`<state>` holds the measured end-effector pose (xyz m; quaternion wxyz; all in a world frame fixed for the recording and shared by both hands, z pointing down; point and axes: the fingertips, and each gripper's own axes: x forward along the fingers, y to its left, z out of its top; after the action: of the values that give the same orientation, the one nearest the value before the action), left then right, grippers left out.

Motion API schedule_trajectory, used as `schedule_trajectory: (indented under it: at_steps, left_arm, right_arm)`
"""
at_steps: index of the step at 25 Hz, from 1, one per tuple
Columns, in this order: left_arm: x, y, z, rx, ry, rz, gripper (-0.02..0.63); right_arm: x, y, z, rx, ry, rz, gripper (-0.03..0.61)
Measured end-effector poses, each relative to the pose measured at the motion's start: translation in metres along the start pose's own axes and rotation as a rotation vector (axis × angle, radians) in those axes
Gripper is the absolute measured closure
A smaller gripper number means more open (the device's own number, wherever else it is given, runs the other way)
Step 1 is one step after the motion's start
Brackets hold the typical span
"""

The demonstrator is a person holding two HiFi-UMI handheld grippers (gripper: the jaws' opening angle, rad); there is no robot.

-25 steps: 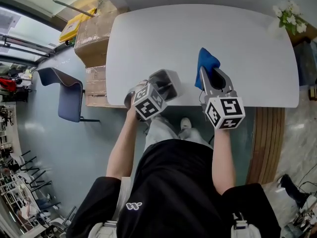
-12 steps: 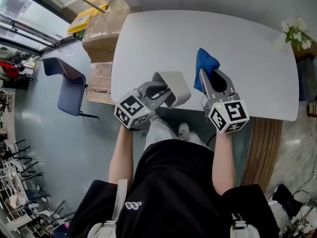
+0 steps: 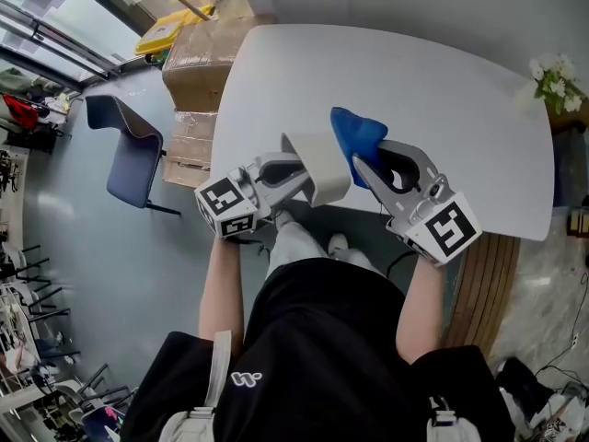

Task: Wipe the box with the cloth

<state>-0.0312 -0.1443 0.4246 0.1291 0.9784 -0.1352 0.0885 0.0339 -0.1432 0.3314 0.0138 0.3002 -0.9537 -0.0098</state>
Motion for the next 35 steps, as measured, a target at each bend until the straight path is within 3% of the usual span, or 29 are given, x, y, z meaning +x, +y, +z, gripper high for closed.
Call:
schedule_trajectory:
  at_steps: [5, 13, 18, 24, 29, 35]
  left_arm:
    - [-0.002, 0.006, -0.001, 0.018, 0.043, 0.016, 0.571]
    - [0.000, -0.017, 0.001, 0.098, 0.134, -0.080, 0.571]
    - [-0.003, -0.045, -0.002, 0.158, 0.196, -0.185, 0.571]
    - [-0.009, -0.082, 0.003, 0.171, 0.189, -0.325, 0.571]
    - [-0.020, -0.100, 0.006, 0.165, 0.193, -0.395, 0.571]
    - [-0.029, -0.124, 0.021, 0.129, 0.127, -0.493, 0.571]
  right_arm:
    - [0.006, 0.039, -0.003, -0.112, 0.098, 0.181, 0.523]
    - [0.015, 0.077, -0.012, -0.159, 0.167, 0.352, 0.523]
    - [0.021, 0.086, -0.008, -0.162, 0.164, 0.392, 0.522]
    - [0.019, 0.085, 0.002, -0.176, 0.146, 0.406, 0.522]
    - [0.021, 0.085, 0.008, -0.165, 0.119, 0.431, 0.522]
    - [0.017, 0.071, 0.008, 0.003, 0.069, 0.439, 0.522]
